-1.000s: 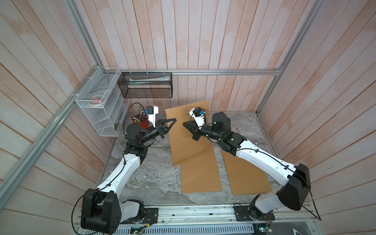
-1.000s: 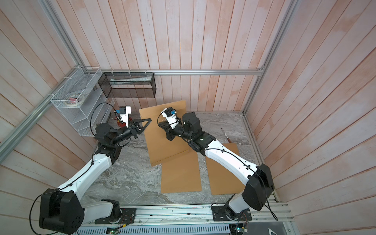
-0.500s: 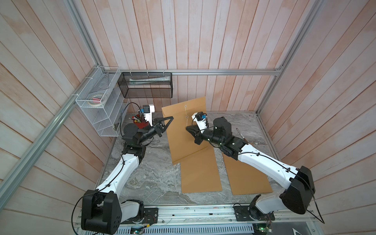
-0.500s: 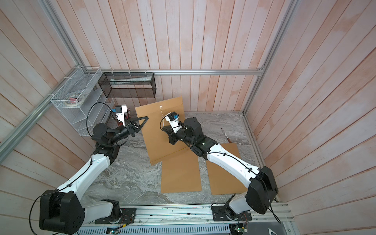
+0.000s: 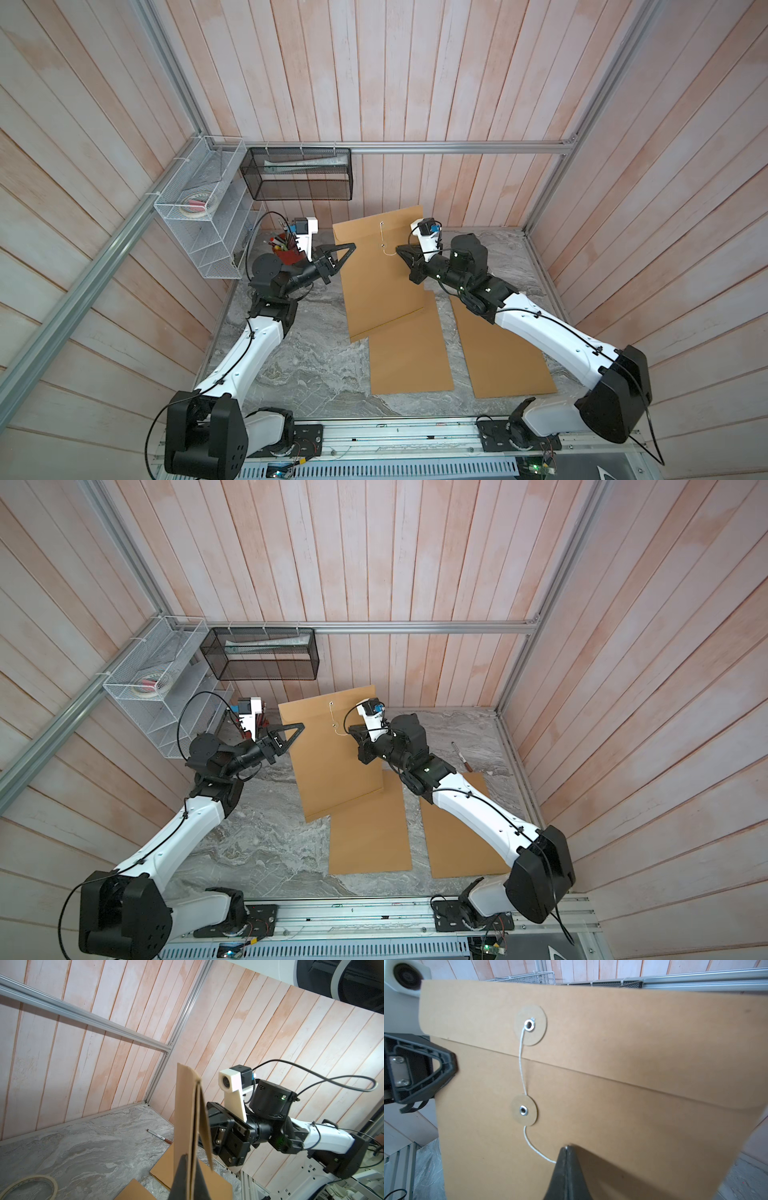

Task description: Open the file bag

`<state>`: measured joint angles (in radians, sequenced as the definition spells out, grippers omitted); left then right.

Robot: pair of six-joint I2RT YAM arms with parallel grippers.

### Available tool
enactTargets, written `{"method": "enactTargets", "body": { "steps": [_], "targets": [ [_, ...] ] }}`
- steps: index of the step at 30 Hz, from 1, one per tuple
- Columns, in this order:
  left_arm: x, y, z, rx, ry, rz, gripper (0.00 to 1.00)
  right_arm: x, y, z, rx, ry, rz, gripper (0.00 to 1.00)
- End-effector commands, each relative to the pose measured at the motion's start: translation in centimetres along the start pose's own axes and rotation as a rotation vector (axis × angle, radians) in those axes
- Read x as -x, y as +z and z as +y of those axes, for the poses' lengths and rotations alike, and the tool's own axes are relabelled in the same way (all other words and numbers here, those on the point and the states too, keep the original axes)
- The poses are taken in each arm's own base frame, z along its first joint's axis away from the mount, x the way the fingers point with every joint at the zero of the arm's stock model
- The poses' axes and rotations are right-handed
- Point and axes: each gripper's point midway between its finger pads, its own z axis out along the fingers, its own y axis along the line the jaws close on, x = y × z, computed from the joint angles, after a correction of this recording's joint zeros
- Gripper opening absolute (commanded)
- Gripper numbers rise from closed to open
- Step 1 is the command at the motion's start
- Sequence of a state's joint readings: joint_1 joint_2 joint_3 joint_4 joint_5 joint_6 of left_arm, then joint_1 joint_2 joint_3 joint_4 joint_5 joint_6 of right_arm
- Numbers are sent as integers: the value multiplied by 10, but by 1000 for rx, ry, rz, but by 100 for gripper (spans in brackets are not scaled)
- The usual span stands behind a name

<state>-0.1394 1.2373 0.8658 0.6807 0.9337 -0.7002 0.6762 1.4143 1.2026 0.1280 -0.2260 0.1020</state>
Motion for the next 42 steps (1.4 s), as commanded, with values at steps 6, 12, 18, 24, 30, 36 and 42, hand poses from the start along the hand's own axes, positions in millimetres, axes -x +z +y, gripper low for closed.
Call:
{"method": "enactTargets", "body": {
  "steps": [6, 12, 18, 24, 30, 36, 42],
  "targets": [
    [-4, -5, -10, -26, 22, 20, 0, 45, -10, -11, -33, -4, -103, 0],
    [-11, -6, -10, -41, 5, 35, 0, 64, -9, -8, -22, -38, -125, 0],
    [-15, -6, -10, -41, -2, 45, 0, 79, -5, 4, 42, -55, -143, 0],
    [-16, -6, -9, -39, -6, 42, 0, 83, 3, 22, 114, -71, -137, 0],
    [-11, -6, -8, -25, -1, 24, 0, 76, 6, 27, 126, -64, -122, 0],
    [-3, -7, -4, 5, 6, -23, 0, 63, 6, 26, 121, -44, -103, 0],
    [4, -7, -3, 16, 6, -62, 0, 58, 2, 26, 122, -31, -103, 0]
  ]
}}
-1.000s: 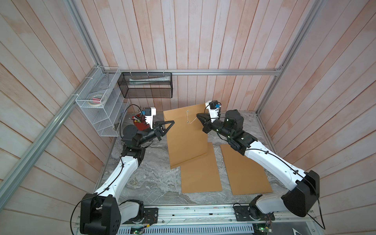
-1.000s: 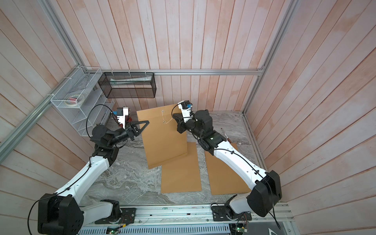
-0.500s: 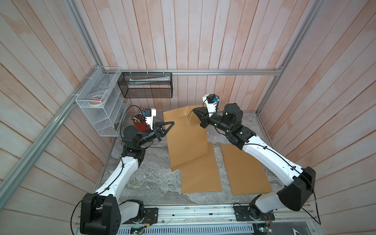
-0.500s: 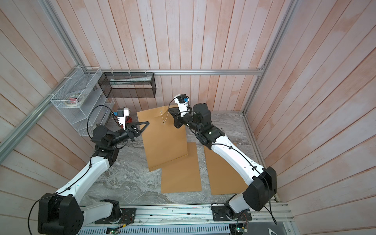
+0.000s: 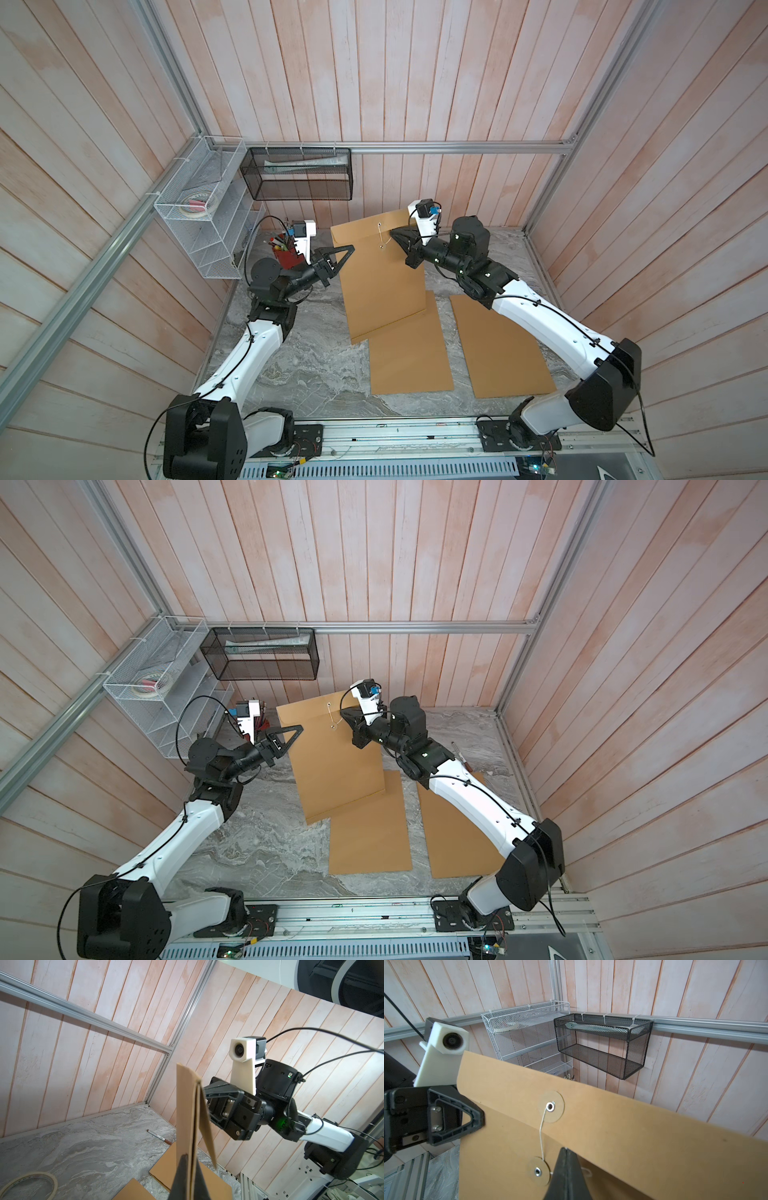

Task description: Open the file bag

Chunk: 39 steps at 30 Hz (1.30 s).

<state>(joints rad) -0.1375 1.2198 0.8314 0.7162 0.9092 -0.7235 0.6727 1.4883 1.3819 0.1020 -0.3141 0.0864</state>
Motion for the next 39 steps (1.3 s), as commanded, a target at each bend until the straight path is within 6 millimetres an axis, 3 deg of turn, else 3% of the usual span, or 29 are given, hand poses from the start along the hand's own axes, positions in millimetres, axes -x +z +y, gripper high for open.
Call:
{"method": "enactTargets", "body": {
  "steps": [1, 14, 29, 39],
  "targets": [
    [6, -3, -2, 5, 14, -41, 0, 9, -7, 10, 28, 6, -35, 0],
    [1, -1, 1, -12, -9, -23, 0, 19, -10, 17, 50, -2, -56, 0],
    [-7, 1, 3, -33, -33, 9, 0, 37, 7, 35, 158, -11, -74, 0],
    [-5, 3, 2, -49, -42, 2, 0, 38, 21, 60, 247, -11, -67, 0]
  ]
}}
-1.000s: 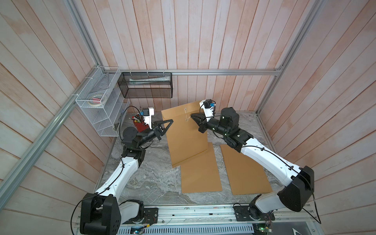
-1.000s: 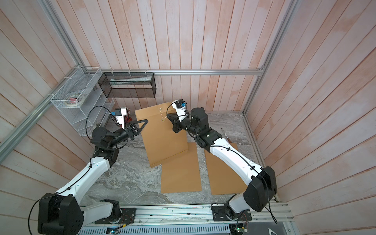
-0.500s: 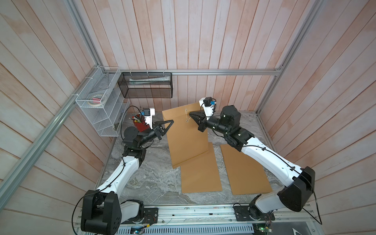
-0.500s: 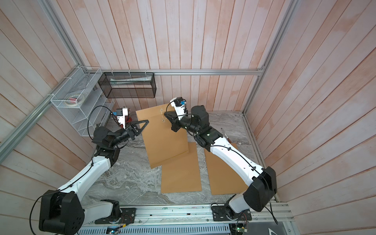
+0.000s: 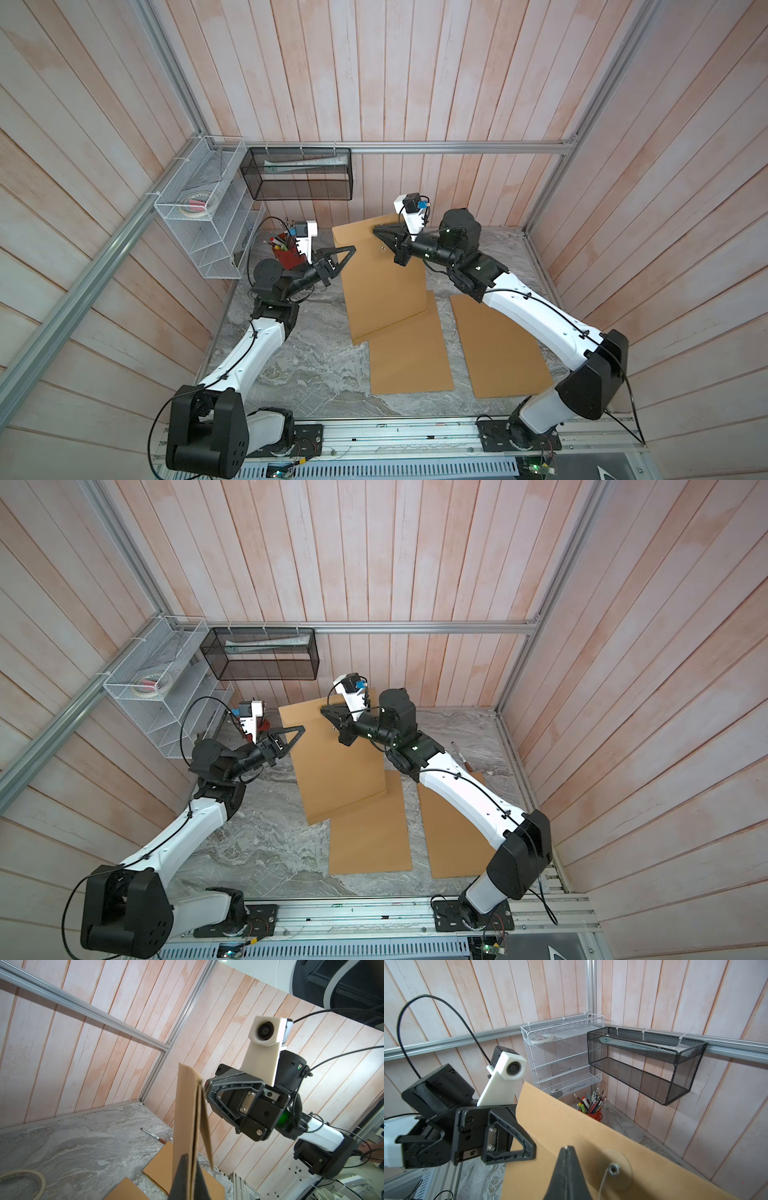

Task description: Open the file bag

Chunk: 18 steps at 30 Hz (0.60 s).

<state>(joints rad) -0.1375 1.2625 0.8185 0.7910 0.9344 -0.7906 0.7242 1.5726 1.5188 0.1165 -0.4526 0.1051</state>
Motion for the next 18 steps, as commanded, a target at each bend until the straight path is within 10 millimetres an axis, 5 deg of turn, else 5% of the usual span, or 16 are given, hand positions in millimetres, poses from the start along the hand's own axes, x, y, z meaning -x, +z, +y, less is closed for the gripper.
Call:
{"method": "enactTargets", "body": {
  "steps": [1, 18],
  "targets": [
    [2, 1, -3, -23, 9, -7, 0, 11, 7, 15, 62, -2, -22, 0],
    [10, 3, -3, -28, 15, -28, 0, 9, 17, 45, 148, 8, -13, 0]
  ]
}}
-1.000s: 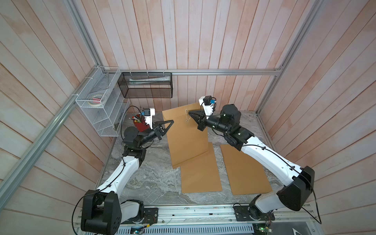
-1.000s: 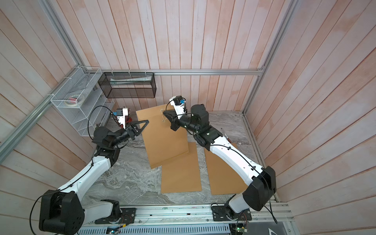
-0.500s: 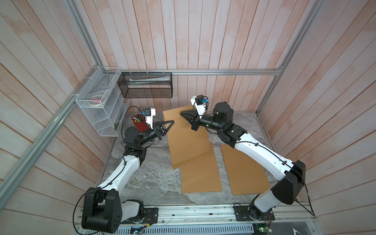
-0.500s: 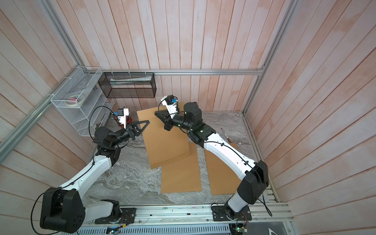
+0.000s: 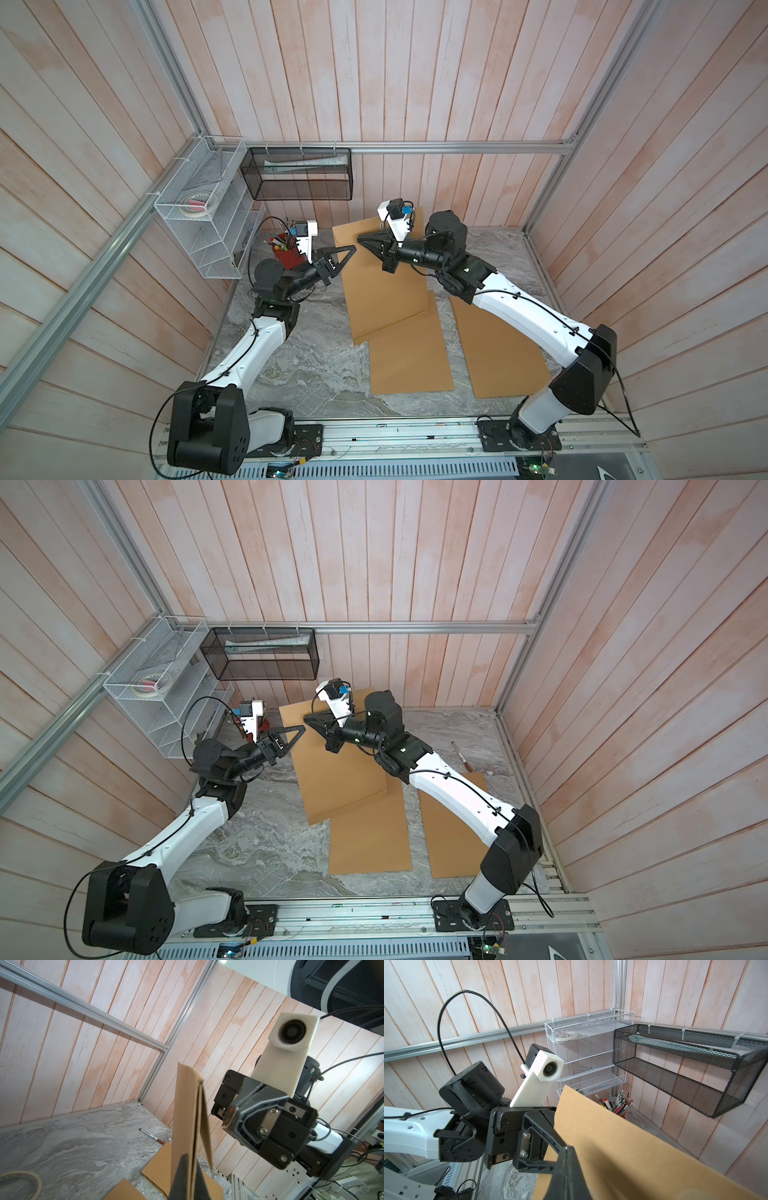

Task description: Open the file bag

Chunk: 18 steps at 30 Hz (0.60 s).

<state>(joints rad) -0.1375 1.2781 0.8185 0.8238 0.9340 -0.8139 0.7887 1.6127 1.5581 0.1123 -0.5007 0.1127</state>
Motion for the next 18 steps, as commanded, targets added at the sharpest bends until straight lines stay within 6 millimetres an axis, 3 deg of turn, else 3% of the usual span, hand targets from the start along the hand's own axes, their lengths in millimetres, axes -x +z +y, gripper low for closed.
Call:
{"method": "enactTargets", "body": {
  "steps": [1, 10, 18],
  "targets": [
    [9, 2, -5, -22, 24, -21, 0, 15, 1, 10, 37, -3, -30, 0],
    [18, 3, -1, -7, 33, -45, 0, 8, 1, 19, 60, 15, -18, 0],
    [34, 1, 2, 16, 50, -78, 0, -19, -7, 12, 2, 39, 25, 0]
  ]
}}
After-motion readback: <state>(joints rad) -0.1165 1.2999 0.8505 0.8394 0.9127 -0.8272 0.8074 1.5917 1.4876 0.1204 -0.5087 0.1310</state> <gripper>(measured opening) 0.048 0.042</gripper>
